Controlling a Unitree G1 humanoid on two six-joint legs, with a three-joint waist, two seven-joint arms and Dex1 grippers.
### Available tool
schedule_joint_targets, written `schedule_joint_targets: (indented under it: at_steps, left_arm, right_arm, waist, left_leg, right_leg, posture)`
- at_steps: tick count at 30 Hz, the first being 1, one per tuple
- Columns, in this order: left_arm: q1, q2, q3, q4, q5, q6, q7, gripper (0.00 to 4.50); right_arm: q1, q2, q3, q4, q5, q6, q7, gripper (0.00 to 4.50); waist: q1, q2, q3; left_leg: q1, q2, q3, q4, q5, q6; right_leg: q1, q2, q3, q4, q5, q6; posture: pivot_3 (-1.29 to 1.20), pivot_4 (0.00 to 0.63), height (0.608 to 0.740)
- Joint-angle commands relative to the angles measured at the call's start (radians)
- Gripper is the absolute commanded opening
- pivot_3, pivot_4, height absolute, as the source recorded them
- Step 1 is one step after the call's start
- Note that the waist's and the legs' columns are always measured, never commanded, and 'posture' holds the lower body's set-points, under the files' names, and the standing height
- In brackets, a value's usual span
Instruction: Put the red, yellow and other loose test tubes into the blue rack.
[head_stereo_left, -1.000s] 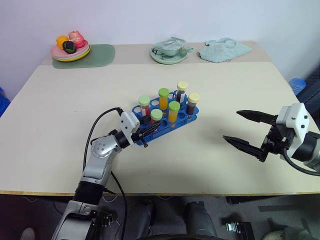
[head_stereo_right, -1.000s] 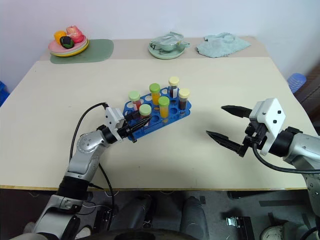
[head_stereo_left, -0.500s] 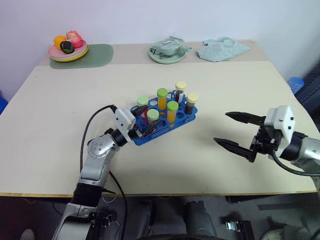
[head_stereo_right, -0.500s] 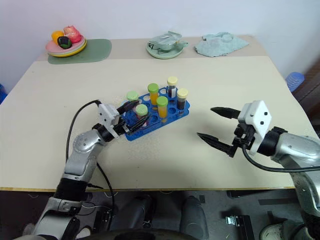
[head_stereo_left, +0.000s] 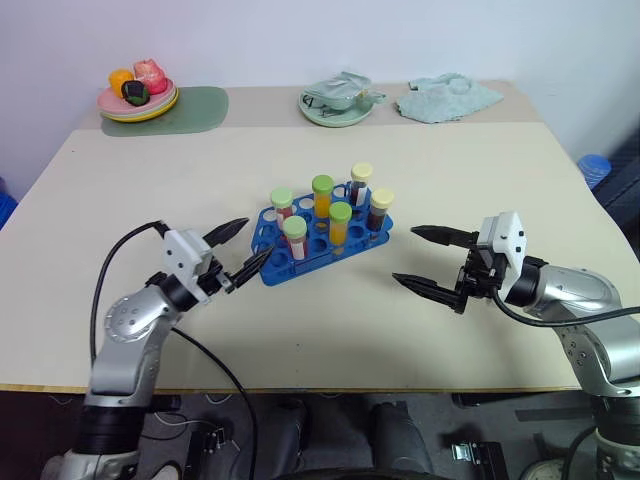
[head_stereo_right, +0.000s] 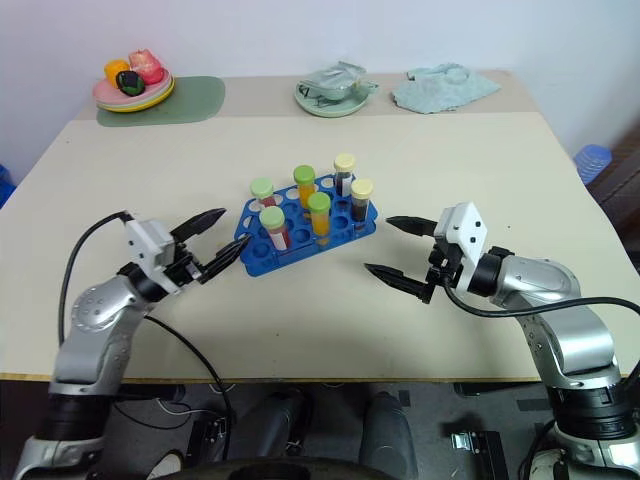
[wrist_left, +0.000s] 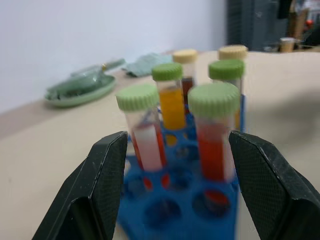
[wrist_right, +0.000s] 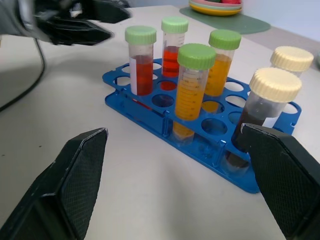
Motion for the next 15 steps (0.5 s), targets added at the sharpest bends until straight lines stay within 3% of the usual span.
schedule_joint_targets:
  at_steps: [1,7,15]
  left_arm:
    - [0.031,0.059,0.034,-0.077,-0.080,0.053,-0.072,3.25]
    - [0.061,0.137,0.090,-0.070,-0.122,0.056,-0.163,3.25]
    - [0.132,0.196,0.182,-0.105,-0.195,0.105,-0.211,3.25]
  right_arm:
    - [0.011,0.002,-0.024,-0.007,0.003,-0.029,0.010,4.40]
    - [0.107,-0.038,-0.094,-0.039,0.009,-0.032,0.020,4.40]
    - [0.308,-0.062,-0.282,-0.092,0.012,-0.057,0.031,4.40]
  waist:
    - [-0.002,0.000,0.000]
    - [0.000,0.001,0.000]
    - [-0.002,0.001,0.000]
  left_leg:
    - [0.000,0.000,0.000,0.000,0.000,0.000]
    - [0.000,0.000,0.000,-0.001,0.000,0.000]
    - [0.000,0.000,0.000,-0.002,0.000,0.000]
  right_leg:
    - [0.000,0.000,0.000,0.000,0.000,0.000]
    - [0.000,0.000,0.000,0.000,0.000,0.000]
    - [0.000,0.000,0.000,-0.001,0.000,0.000]
  posture:
    - [0.00,0.150,0.740]
    - [0.00,0.150,0.740]
    - [0.00,0.150,0.740]
